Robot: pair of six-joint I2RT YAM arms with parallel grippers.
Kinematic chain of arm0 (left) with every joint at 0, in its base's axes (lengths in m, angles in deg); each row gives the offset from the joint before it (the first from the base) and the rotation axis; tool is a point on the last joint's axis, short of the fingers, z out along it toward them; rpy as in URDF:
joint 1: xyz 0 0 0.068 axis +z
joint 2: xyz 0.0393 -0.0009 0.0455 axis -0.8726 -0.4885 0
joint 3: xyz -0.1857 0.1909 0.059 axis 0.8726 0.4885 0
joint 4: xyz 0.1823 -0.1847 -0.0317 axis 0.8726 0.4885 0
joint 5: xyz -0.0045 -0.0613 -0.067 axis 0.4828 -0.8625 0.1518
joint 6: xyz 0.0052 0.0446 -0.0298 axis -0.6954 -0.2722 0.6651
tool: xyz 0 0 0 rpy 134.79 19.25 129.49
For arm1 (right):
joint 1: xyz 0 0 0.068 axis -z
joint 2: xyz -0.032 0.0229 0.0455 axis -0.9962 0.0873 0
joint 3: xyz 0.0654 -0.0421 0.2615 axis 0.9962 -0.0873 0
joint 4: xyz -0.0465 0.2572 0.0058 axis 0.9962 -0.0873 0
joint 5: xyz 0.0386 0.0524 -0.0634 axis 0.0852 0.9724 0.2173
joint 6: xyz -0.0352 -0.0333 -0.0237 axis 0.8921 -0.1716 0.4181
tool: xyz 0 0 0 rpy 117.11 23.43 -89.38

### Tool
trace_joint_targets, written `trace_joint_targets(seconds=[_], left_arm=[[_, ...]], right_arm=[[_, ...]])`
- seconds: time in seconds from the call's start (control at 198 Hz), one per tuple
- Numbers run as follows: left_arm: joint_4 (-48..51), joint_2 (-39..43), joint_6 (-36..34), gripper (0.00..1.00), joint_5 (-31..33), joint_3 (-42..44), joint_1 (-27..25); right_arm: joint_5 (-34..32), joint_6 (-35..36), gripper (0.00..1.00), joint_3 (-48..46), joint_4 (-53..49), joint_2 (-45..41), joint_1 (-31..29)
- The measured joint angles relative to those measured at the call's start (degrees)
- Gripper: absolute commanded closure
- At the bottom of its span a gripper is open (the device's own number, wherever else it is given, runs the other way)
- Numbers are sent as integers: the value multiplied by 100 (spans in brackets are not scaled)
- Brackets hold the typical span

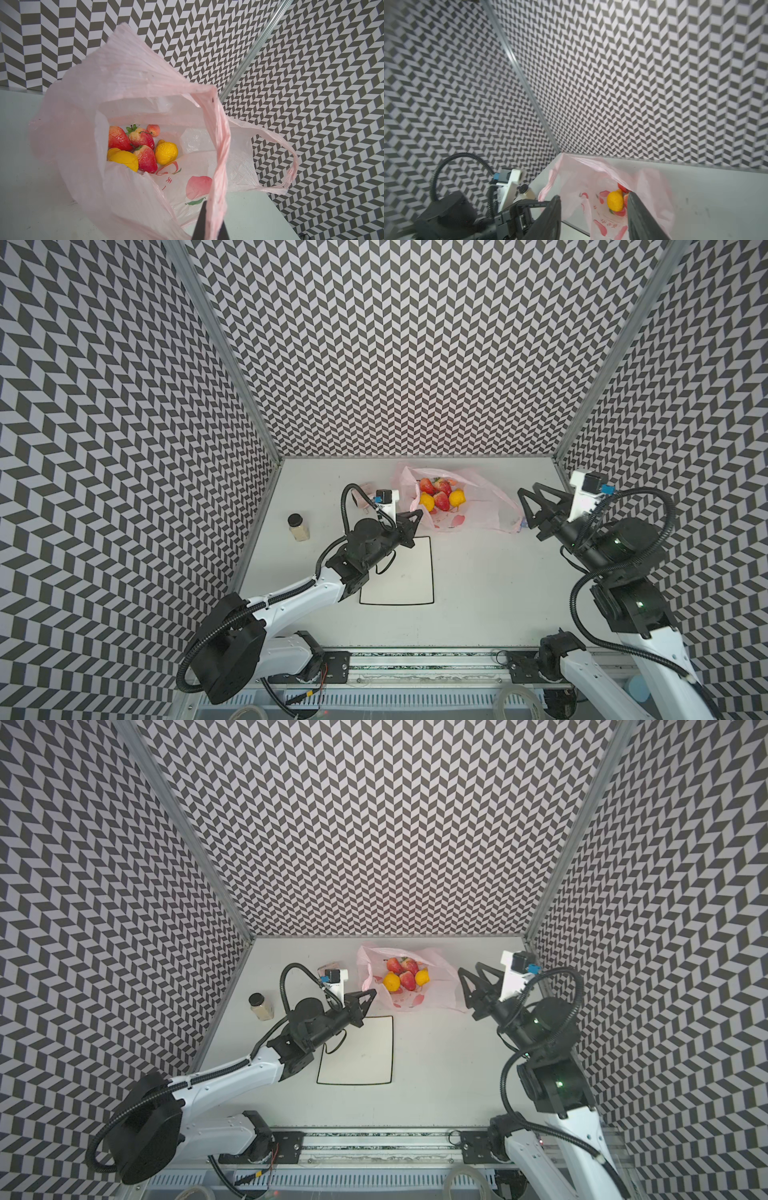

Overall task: Take the fake fruits out of the plastic bag
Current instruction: 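Reach the right gripper into the open bag and grasp the yellow pear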

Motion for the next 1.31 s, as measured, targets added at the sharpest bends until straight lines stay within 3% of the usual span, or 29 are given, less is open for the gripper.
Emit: trace_joint_targets(seconds=[0.126, 0.313, 0.364, 0.465, 0.631, 0.864, 0.98, 1.172, 1.308], left_arm=[[20, 0, 0, 100, 7, 0, -17], [214, 39, 0, 100, 26, 0, -46], [271, 79, 0, 100, 50, 0, -48], [304, 201, 2, 100, 111, 0, -48], [313, 339, 0, 100, 164, 0, -48], [476, 501, -4, 100, 240, 2, -48], [592, 638, -20, 100, 275, 2, -48], [721, 850, -127, 100, 308, 15, -61], [835, 964, -247, 100, 308, 15, -79]], right_arm=[[-46, 444, 52, -175, 431, 664, -1032], [-691, 1126, 69, -474, 1134, 1735, -1875], [-962, 1244, 82, -632, 1399, 1919, -1919], [-1429, 1447, 85, -955, 2048, 2321, -1987], [-1829, 1897, 87, -1005, 2903, 3318, -2146], [-2487, 2361, 88, -498, 3263, 4697, -2223], [-2924, 2931, 88, -275, 3547, 5237, -2216], [-3270, 4035, 87, 297, 3547, 6092, -2074], [-3263, 4339, 82, 737, 3373, 6481, -1928]])
